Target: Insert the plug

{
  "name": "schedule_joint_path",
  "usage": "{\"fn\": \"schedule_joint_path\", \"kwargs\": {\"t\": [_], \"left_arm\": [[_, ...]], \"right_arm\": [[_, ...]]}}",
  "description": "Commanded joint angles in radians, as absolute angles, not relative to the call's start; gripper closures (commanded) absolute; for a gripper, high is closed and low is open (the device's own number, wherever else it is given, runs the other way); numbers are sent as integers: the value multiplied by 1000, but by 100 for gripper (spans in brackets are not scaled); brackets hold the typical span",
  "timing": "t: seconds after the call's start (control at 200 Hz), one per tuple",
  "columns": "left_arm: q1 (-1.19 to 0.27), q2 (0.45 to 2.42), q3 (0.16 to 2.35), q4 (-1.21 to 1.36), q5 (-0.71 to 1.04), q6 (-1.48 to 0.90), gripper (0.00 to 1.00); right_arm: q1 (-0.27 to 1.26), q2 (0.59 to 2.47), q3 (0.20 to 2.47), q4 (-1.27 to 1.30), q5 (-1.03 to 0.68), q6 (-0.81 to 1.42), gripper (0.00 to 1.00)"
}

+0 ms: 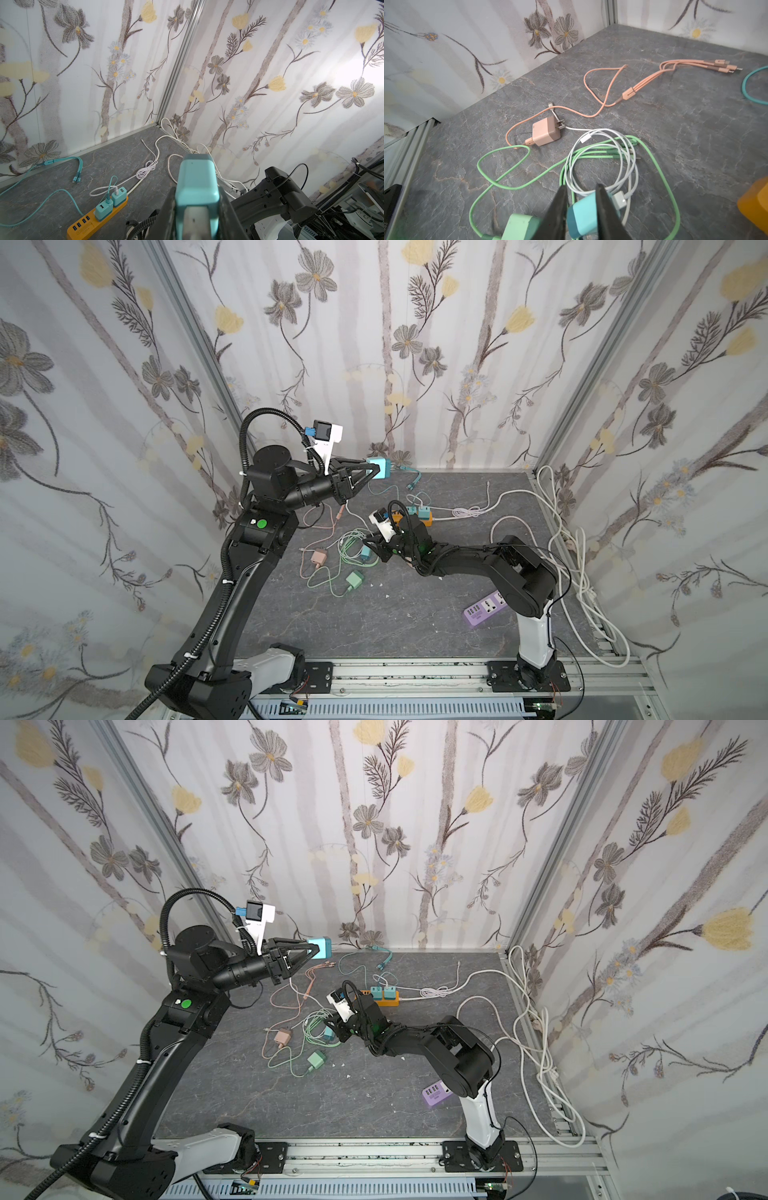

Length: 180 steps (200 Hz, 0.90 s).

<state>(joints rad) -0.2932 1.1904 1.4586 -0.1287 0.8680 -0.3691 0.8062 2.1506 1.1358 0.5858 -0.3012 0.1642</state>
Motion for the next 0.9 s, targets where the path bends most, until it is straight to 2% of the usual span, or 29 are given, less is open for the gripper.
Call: {"fn": "schedule_joint_path", "kwargs": {"t": [0.0,0.165,0.41,0.635,0.804,0.894], "left_arm": [[-292,1164,1508,-159,839,-335,100],[-294,1121,1515,-231,747,-278,100],[-296,1121,1511,-270,728,-250,100],[-312,1142,1522,-294,705,-237,100],[-353,1162,1529,-320,683,-205,100],[-383,1180,1546,-346,662,-180,100]], "right_arm": [[802,2081,1160,603,-218,188,100],[787,1905,1149,514,-237,176,100],[714,1702,1157,368,-201,155,100],[684,1540,1158,313,-267,116,100],[681,1461,1123,259,-130,81,100],[669,1410,1078,277,-53,138,100]]}}
